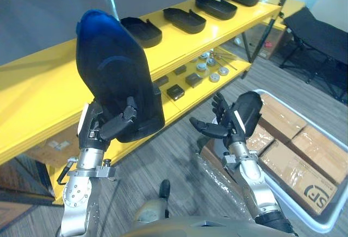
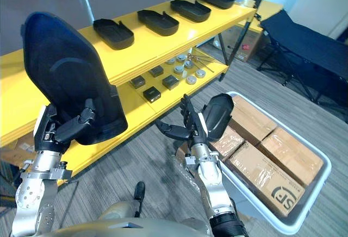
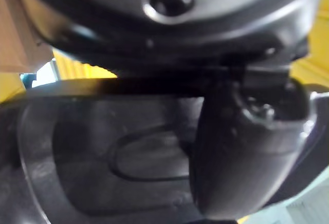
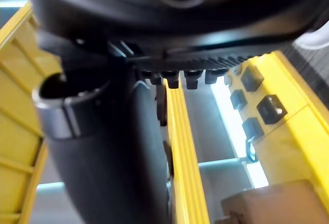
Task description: Walk over and take three plastic housings, then place them on the shelf
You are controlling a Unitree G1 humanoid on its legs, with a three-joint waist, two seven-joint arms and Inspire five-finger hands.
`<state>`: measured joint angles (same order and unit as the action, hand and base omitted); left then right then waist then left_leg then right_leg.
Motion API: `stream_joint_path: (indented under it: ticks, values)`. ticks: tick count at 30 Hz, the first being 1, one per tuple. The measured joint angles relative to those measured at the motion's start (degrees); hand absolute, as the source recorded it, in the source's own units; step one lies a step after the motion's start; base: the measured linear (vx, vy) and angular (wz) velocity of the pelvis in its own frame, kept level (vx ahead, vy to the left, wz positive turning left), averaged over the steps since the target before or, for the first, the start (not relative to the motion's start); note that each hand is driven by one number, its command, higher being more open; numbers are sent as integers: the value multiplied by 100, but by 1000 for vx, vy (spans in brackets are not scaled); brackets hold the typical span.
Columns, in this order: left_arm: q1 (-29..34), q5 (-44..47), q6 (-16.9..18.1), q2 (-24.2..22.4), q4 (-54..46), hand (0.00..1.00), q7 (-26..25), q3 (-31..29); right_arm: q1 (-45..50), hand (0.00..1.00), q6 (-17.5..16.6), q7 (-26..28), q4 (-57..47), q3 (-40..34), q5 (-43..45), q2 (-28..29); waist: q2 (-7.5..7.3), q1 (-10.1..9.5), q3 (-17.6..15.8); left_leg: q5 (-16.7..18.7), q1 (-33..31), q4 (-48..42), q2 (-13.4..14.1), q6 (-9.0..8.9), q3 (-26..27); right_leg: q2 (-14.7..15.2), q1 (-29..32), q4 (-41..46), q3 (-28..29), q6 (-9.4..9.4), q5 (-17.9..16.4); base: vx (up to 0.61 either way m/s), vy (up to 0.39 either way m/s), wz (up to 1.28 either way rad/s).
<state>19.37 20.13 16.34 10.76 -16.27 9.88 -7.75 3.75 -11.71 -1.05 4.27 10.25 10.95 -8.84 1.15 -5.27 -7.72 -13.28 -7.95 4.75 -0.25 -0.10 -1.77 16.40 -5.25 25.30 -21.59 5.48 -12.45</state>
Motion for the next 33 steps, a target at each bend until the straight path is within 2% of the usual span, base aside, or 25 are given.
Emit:
stream_joint_path:
  ticks: [1,2,3,4,5,8,10,11,12,15,20,23,24,25,26,27,28,29,31,32,33]
  values:
    - [73,38,0,-73,2,0,-92,-9,-87,100,-97,42,-79,14,-177,-12,-20,-108,12,-143,-171,-4,63,-72,110,-89,2,-400,-13,194,-134,-64,-177,-36]
    - [120,58,-2,-111,21,0,-163,3,-166,100,-158,67,-129,49,-202,-55,35,-136,-36,-239,-352,-6,106,-142,158,-189,-17,-796,-41,382,-253,-86,-190,-30]
    - [119,54,-7,-189,91,0,-172,39,-191,100,-157,68,-144,41,-275,-125,158,-93,-115,-309,-399,-6,141,-150,140,-298,-60,-947,-60,463,-264,-112,-163,-6]
    - [162,56,-31,-230,125,0,-184,109,-137,100,-147,72,-143,48,-273,-218,251,-77,-182,-327,-380,-6,208,-165,122,-374,-99,-963,-91,421,-244,-129,-112,6]
    - [211,59,-31,-256,147,0,-173,170,-22,100,-146,82,-144,44,-271,-293,274,-69,-192,-323,-353,-5,251,-171,123,-408,-107,-950,-100,383,-269,-128,-107,6]
    - [267,229,-30,-315,137,0,-168,282,162,100,-145,129,-169,-51,-265,-431,279,-48,-197,-234,-358,-54,366,-265,125,-507,-123,-891,-185,274,-338,-60,-74,5]
    - [267,229,-29,-339,139,0,-228,298,206,100,-147,172,-193,-148,-261,-437,241,-50,-217,22,-379,-87,363,-360,223,-457,-123,-898,-226,235,-352,-22,-14,10]
    - [249,230,-26,-345,144,0,-259,292,208,100,-156,198,-220,-177,-260,-396,118,-50,-283,198,-521,-425,330,-305,384,-330,-116,-930,-267,210,-356,2,43,5]
    - [302,230,-24,-376,143,0,-255,291,215,100,-157,216,-252,-175,-261,-399,191,-76,-290,244,-619,-984,286,-239,424,-338,-165,-902,-263,249,-376,18,40,9]
    - [329,230,-25,-452,165,0,-276,259,163,100,-165,220,-259,-142,-265,-245,94,-94,-301,309,-702,-1173,146,-144,418,-221,-213,-853,-304,358,-344,61,13,13]
    - [347,230,-26,-461,161,0,-307,212,58,100,-165,210,-259,137,-273,-101,85,-209,-331,588,-735,-1541,39,-96,368,-151,-420,-878,-385,414,-311,29,33,11]
    - [353,231,-25,-498,160,0,-224,113,49,100,-165,118,-258,167,-291,16,74,-234,-350,661,-740,-1478,-43,-70,327,-144,-533,-983,-537,199,-481,-39,28,22]
    - [351,231,-24,-504,153,0,-183,72,51,100,-165,82,-257,162,-323,42,16,-224,-374,676,-742,-1462,-75,-62,343,-76,-542,-1011,-564,128,-521,-35,76,36]
    - [330,233,-23,-520,120,0,-104,-31,46,100,-167,27,-258,134,-385,84,-95,-243,-447,989,-917,-2131,-115,182,361,-14,-555,-1003,-571,97,-534,24,109,20]
    - [349,231,-22,-507,58,0,-56,-135,60,100,-166,-19,-256,138,-389,82,-74,-300,-443,1505,-968,-2704,-132,145,511,-12,-658,-1014,-587,-21,-580,65,131,16]
    - [341,231,-22,-500,29,0,-48,-196,68,100,-168,-50,-256,139,-389,86,-110,-289,-463,1681,-952,-2754,-156,160,518,0,-736,-1007,-619,-129,-591,127,86,19]
    - [294,231,-12,-553,11,0,-59,-262,94,100,-184,-89,-255,123,-389,28,-130,-238,-454,1777,-922,-2751,-194,201,417,91,-544,-337,-556,-412,-387,161,116,41]
    - [235,227,-11,-565,-9,0,-68,-261,113,100,-212,-124,-252,94,-390,15,-92,-198,-439,1768,-911,-2694,-243,237,331,279,45,704,-318,-704,65,185,191,40]
    - [158,211,-14,-429,-33,0,-93,-265,117,100,-244,-177,-231,15,-397,34,-151,-166,-449,1784,-731,-2468,-300,291,236,467,586,1720,101,-756,732,171,190,33]
    - [86,170,-19,-358,-35,0,-191,-277,100,100,-296,-196,-222,-35,-395,97,-148,-121,-453,1768,-575,-2335,-362,429,138,438,895,2283,400,-630,641,223,122,34]
    - [63,170,-19,-365,-35,0,-285,-284,78,100,-349,-193,-221,-59,-395,105,-126,-90,-459,1767,-428,-2228,-390,468,63,316,1047,2464,530,-555,427,274,143,38]
